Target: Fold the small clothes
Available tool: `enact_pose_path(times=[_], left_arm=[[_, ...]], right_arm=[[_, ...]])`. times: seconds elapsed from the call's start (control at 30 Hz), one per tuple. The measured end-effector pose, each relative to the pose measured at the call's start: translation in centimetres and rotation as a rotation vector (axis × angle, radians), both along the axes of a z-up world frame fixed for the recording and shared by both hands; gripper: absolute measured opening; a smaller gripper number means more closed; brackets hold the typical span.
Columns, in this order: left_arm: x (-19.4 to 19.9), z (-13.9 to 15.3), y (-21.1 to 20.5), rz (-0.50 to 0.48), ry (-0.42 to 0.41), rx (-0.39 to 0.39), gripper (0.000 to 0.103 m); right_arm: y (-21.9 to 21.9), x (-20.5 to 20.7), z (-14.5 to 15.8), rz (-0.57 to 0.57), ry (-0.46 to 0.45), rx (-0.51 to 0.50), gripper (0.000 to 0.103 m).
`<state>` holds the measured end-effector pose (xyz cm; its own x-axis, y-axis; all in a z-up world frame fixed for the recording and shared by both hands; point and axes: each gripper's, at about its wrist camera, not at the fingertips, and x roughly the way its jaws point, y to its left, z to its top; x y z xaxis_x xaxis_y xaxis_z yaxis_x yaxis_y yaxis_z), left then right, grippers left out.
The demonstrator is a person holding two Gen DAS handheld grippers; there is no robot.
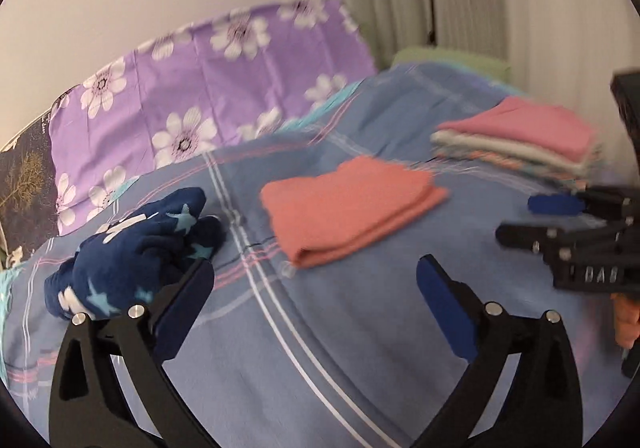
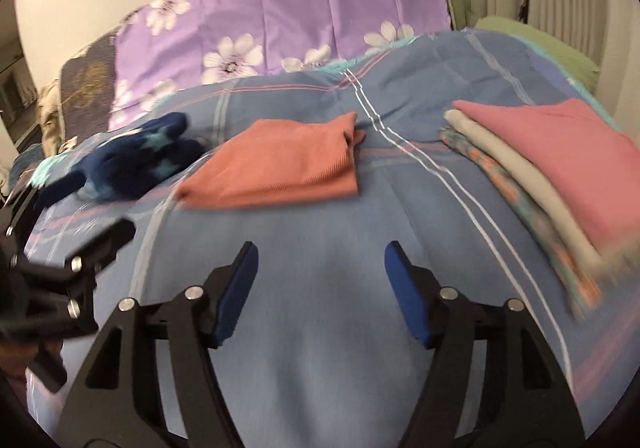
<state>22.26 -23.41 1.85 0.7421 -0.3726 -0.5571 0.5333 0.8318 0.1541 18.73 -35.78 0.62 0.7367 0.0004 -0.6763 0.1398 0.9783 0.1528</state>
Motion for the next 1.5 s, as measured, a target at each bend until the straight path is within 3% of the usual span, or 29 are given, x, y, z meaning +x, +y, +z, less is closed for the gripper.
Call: enact_pose_path(times=[0.17, 0.33, 0.53, 0.63, 0.83, 1.5], left_arm=[[-6.0, 2.3, 1.6, -0.014, -0.021, -0.065, 0.101], [-10.8, 4.1, 3.4, -0.022, -0.028, -0.085, 0.101], [-14.4, 5.5, 5.6, 0.04, -0.068, -0.088, 0.101], [-15.8, 5.7, 6.7, 0.049, -0.053, -0.108, 0.101], [-17.7, 5.1, 8.0, 0.087, -0.058, -0.077, 0.102], [-19.5, 4.6, 9.0, 0.114, -0.046, -0.05, 0.102]], right_arm=[[0.6, -8.8, 2.2, -0.016, -0.071, 0.032, 0.076], [2.4, -13.9, 3.7, -0.031, -0.103, 0.003, 0.079], [5.7, -18.1, 6.2, -0.003, -0.179, -0.098, 0.083], [6.4, -19.2, 6.6, 0.004, -0.189, -0.101, 0.084], [7.3, -20.7, 7.0, 0.017, -0.189, -0.079, 0.084], [8.1, -22.2, 5.9, 0.022, -0.154, -0.101, 0.086]])
